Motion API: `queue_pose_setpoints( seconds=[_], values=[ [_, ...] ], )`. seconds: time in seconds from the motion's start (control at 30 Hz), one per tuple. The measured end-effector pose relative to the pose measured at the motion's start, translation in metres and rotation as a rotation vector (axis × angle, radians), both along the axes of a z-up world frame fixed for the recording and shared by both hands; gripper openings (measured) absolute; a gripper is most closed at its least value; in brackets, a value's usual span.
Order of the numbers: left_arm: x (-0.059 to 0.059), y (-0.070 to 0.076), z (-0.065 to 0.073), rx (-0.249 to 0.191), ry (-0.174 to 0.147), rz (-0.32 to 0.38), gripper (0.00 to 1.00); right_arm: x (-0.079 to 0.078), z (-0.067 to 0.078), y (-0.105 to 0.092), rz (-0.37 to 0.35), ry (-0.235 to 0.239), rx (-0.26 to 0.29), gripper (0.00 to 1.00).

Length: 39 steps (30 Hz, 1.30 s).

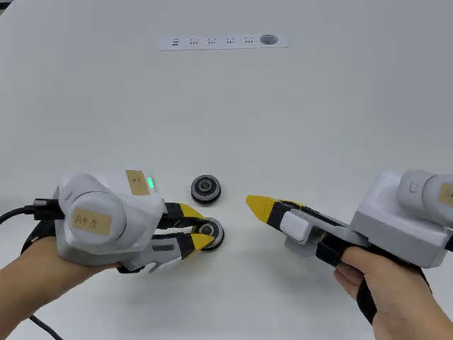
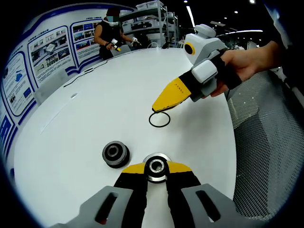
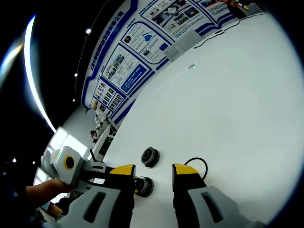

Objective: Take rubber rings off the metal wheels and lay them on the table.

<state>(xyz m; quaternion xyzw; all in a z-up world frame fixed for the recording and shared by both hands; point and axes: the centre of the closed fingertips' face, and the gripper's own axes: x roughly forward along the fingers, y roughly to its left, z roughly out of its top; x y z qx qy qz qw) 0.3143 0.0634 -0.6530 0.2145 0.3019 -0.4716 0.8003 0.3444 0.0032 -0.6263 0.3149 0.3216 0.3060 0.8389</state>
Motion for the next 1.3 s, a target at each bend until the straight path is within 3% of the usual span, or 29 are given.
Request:
queue_pose_setpoints(
  seconds=[0.2,0.6,0.73,0.8,1.13,1.3],
  values=[
    [-0.002,0.0,0.0,0.007,0.001,-0.019,0.14,-0.007,0.004,0.011,0.043,0.018,0.055,0.36],
    [-0.001,0.001,0.0,0.012,0.008,-0.032,0.13,-0.023,-0.001,0.033,0.125,0.064,0.093,0.5],
    [-0.002,0.0,0.0,0.041,-0.024,-0.072,0.13,-0.03,-0.004,0.043,0.164,0.1,0.109,0.59],
    [-0.002,0.001,0.0,0.029,-0.02,-0.057,0.13,-0.033,-0.005,0.047,0.181,0.113,0.118,0.62],
    [-0.002,0.001,0.0,0.016,-0.007,-0.053,0.13,-0.036,0.001,0.061,0.208,0.179,0.194,0.63],
    [-0.002,0.001,0.0,0.022,-0.009,-0.057,0.13,-0.038,-0.005,0.063,0.214,0.2,0.169,0.63]
  ],
)
